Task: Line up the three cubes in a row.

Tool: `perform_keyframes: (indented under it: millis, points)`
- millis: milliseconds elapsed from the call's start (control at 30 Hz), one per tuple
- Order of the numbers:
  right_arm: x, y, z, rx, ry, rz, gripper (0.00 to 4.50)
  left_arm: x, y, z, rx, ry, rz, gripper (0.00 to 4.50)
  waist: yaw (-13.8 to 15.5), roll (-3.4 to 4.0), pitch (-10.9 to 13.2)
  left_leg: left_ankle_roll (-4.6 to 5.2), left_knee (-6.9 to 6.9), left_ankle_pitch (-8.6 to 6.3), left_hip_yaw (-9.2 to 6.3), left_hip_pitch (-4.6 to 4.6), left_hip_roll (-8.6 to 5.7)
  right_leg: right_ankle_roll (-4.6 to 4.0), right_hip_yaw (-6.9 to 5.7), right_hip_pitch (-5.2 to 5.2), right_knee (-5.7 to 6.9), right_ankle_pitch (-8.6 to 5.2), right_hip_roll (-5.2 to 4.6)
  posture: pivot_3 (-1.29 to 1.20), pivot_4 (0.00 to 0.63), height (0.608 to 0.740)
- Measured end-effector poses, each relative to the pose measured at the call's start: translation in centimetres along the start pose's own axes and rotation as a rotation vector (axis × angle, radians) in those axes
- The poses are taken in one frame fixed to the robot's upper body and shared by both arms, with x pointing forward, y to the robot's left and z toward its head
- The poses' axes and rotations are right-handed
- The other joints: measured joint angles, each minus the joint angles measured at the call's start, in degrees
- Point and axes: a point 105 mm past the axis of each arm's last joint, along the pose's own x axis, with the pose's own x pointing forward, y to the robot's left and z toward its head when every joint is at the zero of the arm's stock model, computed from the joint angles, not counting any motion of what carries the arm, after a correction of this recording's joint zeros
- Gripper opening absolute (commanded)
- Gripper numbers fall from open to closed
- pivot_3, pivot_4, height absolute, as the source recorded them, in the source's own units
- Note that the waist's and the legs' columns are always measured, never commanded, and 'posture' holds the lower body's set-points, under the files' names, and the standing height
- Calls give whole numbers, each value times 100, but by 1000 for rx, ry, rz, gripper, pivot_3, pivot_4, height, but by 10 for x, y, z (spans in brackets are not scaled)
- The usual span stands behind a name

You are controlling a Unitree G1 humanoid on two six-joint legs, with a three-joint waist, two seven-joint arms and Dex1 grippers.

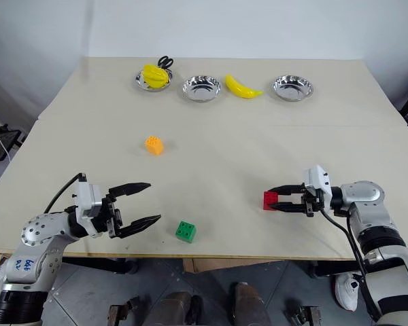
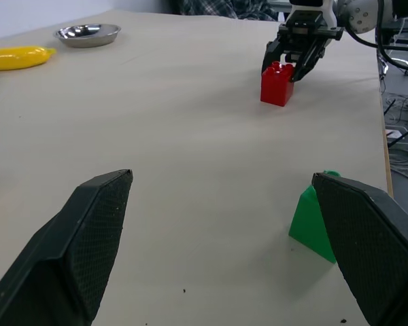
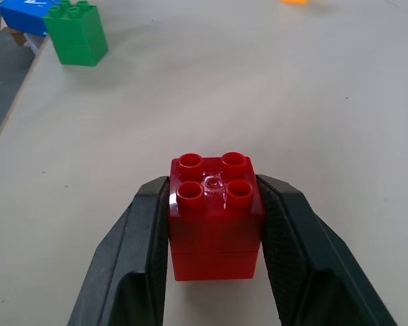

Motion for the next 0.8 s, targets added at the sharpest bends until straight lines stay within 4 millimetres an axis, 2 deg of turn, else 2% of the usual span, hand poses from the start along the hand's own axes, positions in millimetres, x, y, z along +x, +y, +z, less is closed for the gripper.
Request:
perform_keyframes:
  millis: [133,433,600,700,800]
  points:
    - [-1,-5,1,-1,16,-9,1483,-1,-1,-1,-6,-2,1,4500,0,0,0,0,0,0,0,1,0,0,0,2,0,0,0,0,150,740]
    - [0,-2,-6,56,39,3,4394,-1,0,-2,-12,-2,4,4500,-4,0,0,0,0,0,-1,-3,0,0,-1,-4,2,0,0,0,150,740]
    - [-2,-2,-5,41,42,-1,4453,-2,2,-4,-20,1,9,4500,0,0,0,0,0,0,-1,-3,0,0,-1,-4,3,0,0,0,150,740]
    - [-11,-4,0,24,56,-15,4453,-2,2,-4,-22,1,10,4500,11,0,0,0,0,0,-1,-6,0,0,-2,-5,0,0,0,0,150,740]
    - [-24,-2,13,-6,52,-21,4453,-6,0,-8,-34,10,12,4500,8,0,0,0,-2,-1,-3,-6,1,0,-3,-7,0,0,0,0,150,740]
